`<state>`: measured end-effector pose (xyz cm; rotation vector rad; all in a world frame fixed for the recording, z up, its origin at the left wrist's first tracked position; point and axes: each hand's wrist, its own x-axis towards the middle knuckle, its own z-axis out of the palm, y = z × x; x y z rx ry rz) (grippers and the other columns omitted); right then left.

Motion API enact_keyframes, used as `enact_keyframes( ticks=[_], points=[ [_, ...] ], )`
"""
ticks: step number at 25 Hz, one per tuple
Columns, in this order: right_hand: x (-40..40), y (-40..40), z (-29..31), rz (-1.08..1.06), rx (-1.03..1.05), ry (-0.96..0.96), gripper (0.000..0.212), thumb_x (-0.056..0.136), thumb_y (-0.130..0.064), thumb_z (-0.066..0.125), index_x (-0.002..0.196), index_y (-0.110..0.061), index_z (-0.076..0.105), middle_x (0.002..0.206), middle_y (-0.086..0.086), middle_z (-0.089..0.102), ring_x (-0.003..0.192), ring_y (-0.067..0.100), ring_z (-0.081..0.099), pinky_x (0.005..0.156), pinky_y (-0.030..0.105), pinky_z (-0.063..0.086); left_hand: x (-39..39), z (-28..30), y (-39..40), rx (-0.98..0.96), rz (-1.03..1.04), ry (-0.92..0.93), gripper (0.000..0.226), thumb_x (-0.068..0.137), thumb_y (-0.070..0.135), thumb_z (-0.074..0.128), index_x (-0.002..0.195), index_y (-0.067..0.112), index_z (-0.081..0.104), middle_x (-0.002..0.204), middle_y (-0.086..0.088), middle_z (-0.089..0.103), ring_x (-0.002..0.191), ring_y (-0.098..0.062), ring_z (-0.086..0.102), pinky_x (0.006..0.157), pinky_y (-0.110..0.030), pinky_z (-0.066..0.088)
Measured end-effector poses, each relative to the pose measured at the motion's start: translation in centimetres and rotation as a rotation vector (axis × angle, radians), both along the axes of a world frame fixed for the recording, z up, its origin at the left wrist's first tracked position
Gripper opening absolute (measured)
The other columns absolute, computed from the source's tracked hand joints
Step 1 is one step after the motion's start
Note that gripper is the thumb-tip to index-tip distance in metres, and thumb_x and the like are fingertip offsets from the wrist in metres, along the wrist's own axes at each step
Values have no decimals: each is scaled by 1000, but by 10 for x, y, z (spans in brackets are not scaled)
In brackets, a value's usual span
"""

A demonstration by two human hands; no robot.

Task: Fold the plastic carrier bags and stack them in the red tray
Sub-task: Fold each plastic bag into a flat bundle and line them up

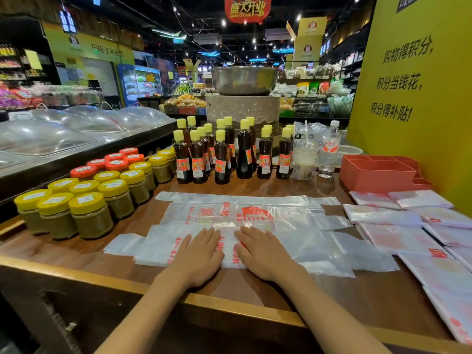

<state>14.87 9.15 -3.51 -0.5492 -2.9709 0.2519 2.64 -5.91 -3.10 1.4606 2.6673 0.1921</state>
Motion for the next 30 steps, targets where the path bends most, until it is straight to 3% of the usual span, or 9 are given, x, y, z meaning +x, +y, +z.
enact_keyframes(
  ticks=[6,9,12,16,18,21,23,25,30],
  points=[
    [17,22,2,-102,-41,-90,66,102,-63,17,160,-32,10,169,-6,3,156,18,1,124,45,-3,-5,5,-8,79,66,-22,59,104,52,26,158,28,17,166,5,14,153,-15,11,125,-45,2],
    [41,49,10,-176,-23,-141,67,103,-62,18,161,-30,8,169,-5,2,155,18,1,123,48,-2,-5,9,-10,236,123,-3,45,100,55,38,136,29,44,143,6,52,132,-13,46,122,-45,16],
    [67,73,17,-270,-32,-201,62,106,-54,16,161,-27,4,169,-4,-3,155,17,-4,124,51,-3,-4,15,-9,260,174,7,30,98,57,44,113,31,46,121,7,61,108,-11,55,117,-45,27],
    [81,82,9,-352,-11,-108,60,107,-48,17,161,-23,12,169,-2,4,155,16,0,123,50,-4,-5,16,-12,236,194,-12,33,94,58,49,107,28,46,110,8,56,98,-9,50,114,-49,31],
    [80,82,9,-385,104,91,55,107,-44,25,158,-22,25,167,-2,20,154,14,11,124,46,-3,-3,15,-12,183,190,38,44,94,60,46,121,25,46,128,2,55,118,-16,50,118,-51,26],
    [80,72,15,-208,82,353,48,105,-41,40,150,-27,42,157,-6,40,146,11,32,125,37,12,5,13,-6,175,78,78,60,101,51,36,154,25,27,165,1,20,152,-17,14,124,-44,2],
    [81,57,17,-1,-41,273,48,104,-51,38,149,-35,43,154,-13,44,140,7,37,122,37,23,13,12,-1,159,-10,43,59,105,47,26,159,28,14,167,5,8,154,-12,3,124,-40,-4],
    [79,45,13,106,-37,53,55,103,-60,30,154,-40,32,161,-16,31,147,4,25,125,38,13,16,6,3,47,-53,1,61,105,50,17,160,27,3,167,5,-1,154,-13,-4,123,-40,-7],
    [78,51,7,-25,-63,-129,78,95,-74,17,161,-34,4,168,-12,-3,154,7,-7,124,38,-6,6,4,0,-96,-3,-26,71,101,61,15,159,26,-8,166,2,-13,153,-17,-13,124,-45,-8]
  ],
)
